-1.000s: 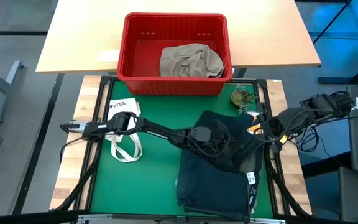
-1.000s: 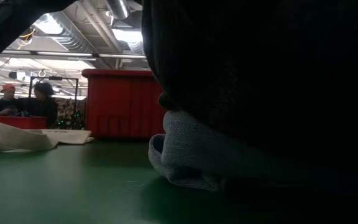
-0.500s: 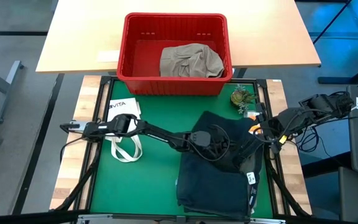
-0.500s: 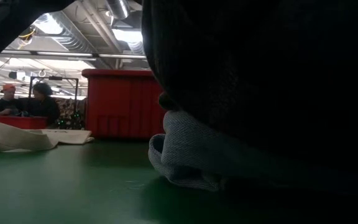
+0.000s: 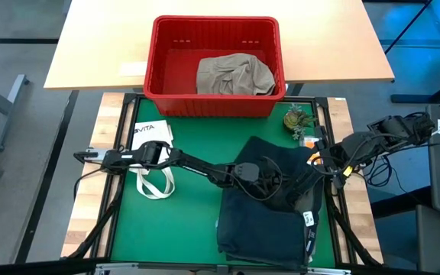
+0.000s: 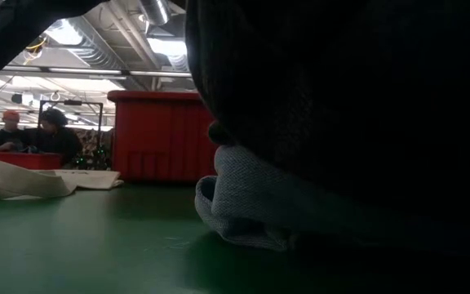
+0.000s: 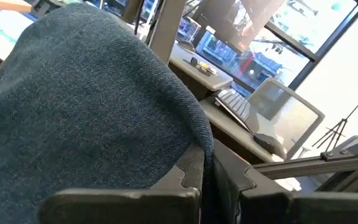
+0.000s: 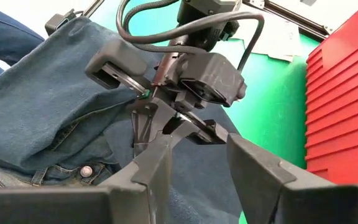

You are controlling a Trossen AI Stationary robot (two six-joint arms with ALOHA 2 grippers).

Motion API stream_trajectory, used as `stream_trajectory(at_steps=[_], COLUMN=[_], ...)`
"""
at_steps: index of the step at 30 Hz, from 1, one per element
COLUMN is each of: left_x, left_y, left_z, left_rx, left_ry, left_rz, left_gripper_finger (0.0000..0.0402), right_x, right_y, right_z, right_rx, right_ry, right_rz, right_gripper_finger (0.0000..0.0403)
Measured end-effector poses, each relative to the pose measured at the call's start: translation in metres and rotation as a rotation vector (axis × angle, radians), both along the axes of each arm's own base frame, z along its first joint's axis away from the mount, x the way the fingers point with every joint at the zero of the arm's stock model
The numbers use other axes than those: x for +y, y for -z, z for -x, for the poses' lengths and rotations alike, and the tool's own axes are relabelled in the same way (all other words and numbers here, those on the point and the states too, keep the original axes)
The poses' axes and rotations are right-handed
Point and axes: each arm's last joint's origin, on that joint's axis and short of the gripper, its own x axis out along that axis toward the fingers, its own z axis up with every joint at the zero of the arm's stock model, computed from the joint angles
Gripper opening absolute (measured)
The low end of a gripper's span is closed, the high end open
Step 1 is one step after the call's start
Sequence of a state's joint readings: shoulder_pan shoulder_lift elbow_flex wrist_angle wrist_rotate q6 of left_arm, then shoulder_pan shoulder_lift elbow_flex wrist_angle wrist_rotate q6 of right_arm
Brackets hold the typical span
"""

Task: Fold Laundry from Bin
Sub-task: Fold the dark blue jeans

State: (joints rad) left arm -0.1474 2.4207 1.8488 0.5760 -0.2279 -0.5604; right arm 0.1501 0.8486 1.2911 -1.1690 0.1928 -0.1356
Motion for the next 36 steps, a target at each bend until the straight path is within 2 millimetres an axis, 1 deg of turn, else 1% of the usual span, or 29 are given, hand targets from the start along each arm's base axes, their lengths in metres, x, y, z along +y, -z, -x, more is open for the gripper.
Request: stream_trajectory(at_steps=[4, 11, 15, 18, 20, 22, 25, 29, 31, 34, 36], left_x=[0.001, 0.001, 0.005, 0.019, 0.031, 0.044, 0.067, 0.103, 0.116, 0.127, 0.130], left_y=[0.000, 0.000, -0.001, -0.007, -0.016, -0.021, -0.030, -0.038, -0.040, -0.036, -0.033], left_z=[0.000, 0.000, -0.001, -0.001, -0.001, -0.001, 0.002, 0.009, 0.015, 0.023, 0.031], left_rx=[0.002, 0.002, 0.001, -0.012, -0.028, -0.040, -0.011, 0.074, 0.146, 0.286, 0.390], left_ry=[-0.001, 0.000, 0.032, 0.086, 0.132, 0.179, 0.277, 0.395, 0.426, 0.452, 0.460], left_rz=[-0.038, -0.047, -0.056, -0.102, -0.119, -0.099, -0.031, 0.032, 0.057, 0.065, 0.051], left_gripper_finger=[0.0033, 0.0109, 0.0143, 0.0155, 0.0157, 0.0155, 0.0152, 0.0145, 0.0140, 0.0128, 0.0119], right_x=[0.000, 0.000, 0.000, 0.000, 0.000, 0.001, 0.003, 0.004, 0.004, 0.005, 0.005], right_y=[0.000, 0.000, 0.000, 0.000, 0.002, 0.008, 0.025, 0.046, 0.055, 0.071, 0.083], right_z=[0.000, 0.000, 0.000, 0.000, 0.000, -0.002, -0.008, -0.014, -0.015, -0.017, -0.017], right_rx=[0.000, 0.000, 0.000, -0.003, -0.003, 0.018, 0.074, 0.145, 0.169, 0.221, 0.266], right_ry=[-0.001, -0.001, 0.006, 0.037, 0.072, 0.106, 0.120, 0.159, 0.189, 0.236, 0.248], right_rz=[0.000, -0.001, -0.009, -0.045, -0.085, -0.120, -0.178, -0.236, -0.250, -0.273, -0.291], right_gripper_finger=[0.0154, 0.0154, 0.0154, 0.0154, 0.0154, 0.0154, 0.0154, 0.0154, 0.0154, 0.0154, 0.0154])
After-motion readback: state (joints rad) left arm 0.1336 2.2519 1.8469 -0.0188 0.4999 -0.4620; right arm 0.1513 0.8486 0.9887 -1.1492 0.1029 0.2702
